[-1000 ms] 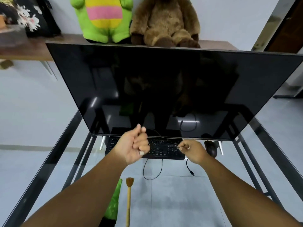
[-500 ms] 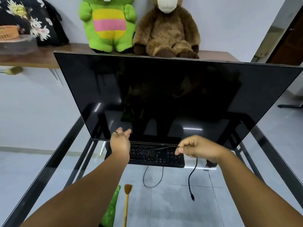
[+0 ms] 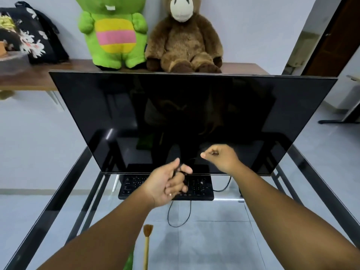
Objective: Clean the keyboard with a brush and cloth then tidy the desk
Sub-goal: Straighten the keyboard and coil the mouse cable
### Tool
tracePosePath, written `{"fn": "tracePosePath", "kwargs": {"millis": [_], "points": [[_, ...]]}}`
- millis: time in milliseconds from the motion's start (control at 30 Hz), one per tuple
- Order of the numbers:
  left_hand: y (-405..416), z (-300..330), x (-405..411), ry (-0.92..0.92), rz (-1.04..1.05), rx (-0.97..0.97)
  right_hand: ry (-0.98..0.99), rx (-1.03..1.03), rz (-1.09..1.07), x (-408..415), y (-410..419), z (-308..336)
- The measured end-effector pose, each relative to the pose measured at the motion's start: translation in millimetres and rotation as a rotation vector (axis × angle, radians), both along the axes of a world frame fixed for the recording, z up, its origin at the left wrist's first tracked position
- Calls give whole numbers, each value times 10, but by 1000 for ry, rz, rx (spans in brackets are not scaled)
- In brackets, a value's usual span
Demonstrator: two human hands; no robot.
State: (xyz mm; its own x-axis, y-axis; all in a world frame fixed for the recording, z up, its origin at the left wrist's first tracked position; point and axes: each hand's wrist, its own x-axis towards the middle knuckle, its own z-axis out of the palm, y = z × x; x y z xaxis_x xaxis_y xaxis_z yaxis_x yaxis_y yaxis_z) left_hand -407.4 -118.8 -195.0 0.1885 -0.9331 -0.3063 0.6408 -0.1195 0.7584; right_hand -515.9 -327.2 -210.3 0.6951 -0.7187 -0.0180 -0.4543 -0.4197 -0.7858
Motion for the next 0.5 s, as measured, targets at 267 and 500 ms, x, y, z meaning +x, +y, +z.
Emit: {"fn": "tracePosePath", "kwargs": {"millis": [267, 500], "points": [[-44, 183, 317, 359, 790, -69, 233, 274, 332, -178, 341, -292], [-75, -113, 460, 28, 1086, 151, 350, 435, 610, -291, 335, 7]]}}
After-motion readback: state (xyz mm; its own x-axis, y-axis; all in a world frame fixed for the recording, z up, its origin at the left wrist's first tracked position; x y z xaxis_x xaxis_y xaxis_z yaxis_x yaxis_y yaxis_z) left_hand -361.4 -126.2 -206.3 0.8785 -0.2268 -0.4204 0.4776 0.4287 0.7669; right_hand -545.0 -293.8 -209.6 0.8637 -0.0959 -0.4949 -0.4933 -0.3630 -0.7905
